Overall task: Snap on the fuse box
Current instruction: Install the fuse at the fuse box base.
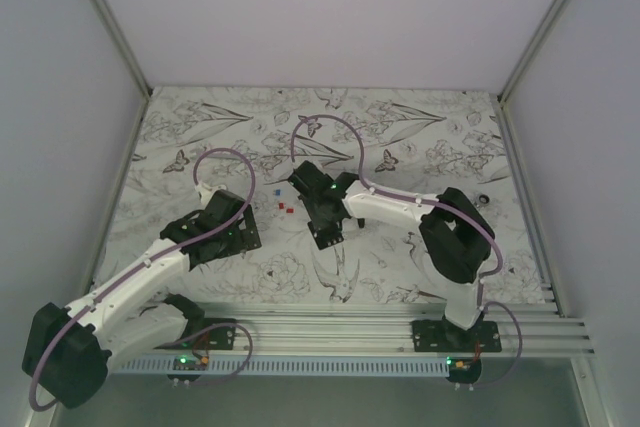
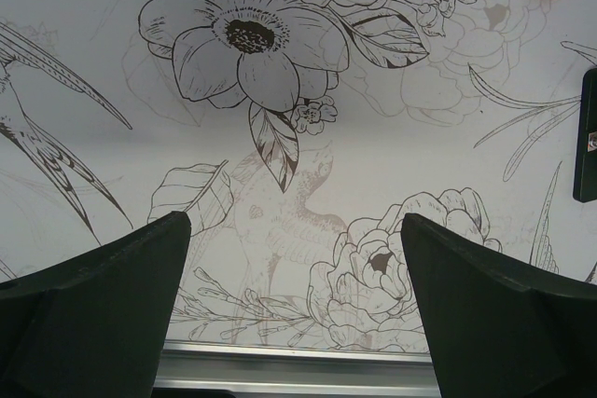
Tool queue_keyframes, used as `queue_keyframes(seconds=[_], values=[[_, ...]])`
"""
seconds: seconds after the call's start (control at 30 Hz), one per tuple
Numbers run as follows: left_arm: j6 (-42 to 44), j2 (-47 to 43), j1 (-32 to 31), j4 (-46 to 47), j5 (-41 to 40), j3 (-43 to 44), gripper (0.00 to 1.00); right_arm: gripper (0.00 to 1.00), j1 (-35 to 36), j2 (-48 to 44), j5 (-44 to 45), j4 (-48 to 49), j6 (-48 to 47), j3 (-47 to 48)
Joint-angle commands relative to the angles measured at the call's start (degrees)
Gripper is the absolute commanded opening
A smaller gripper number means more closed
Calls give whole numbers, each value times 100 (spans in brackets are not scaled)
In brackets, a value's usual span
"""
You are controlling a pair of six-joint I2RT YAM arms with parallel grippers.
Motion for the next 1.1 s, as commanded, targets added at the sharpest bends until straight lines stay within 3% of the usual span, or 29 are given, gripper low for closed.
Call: queue_keyframes(seconds=[0.0,0.27,0.37,0.43,0.5,1.07], values=[[35,26,43,-140,10,-44,100,21,51,158,107,63,109,179],[35,31,39,-142,18,-41,100,10,51,202,65,16,141,228],[35,44,39,-138,27,-36,100,12,54,199,22,-29,158,264],[35,44,39,-138,27,-36,100,21,56,170,9,-28,158,279],[35,44,39,-143,27,-36,100,23,52,131,40,-23,144,305],[34,47,39,-144,44,-40,100,14,51,348,229,-111,162,409]])
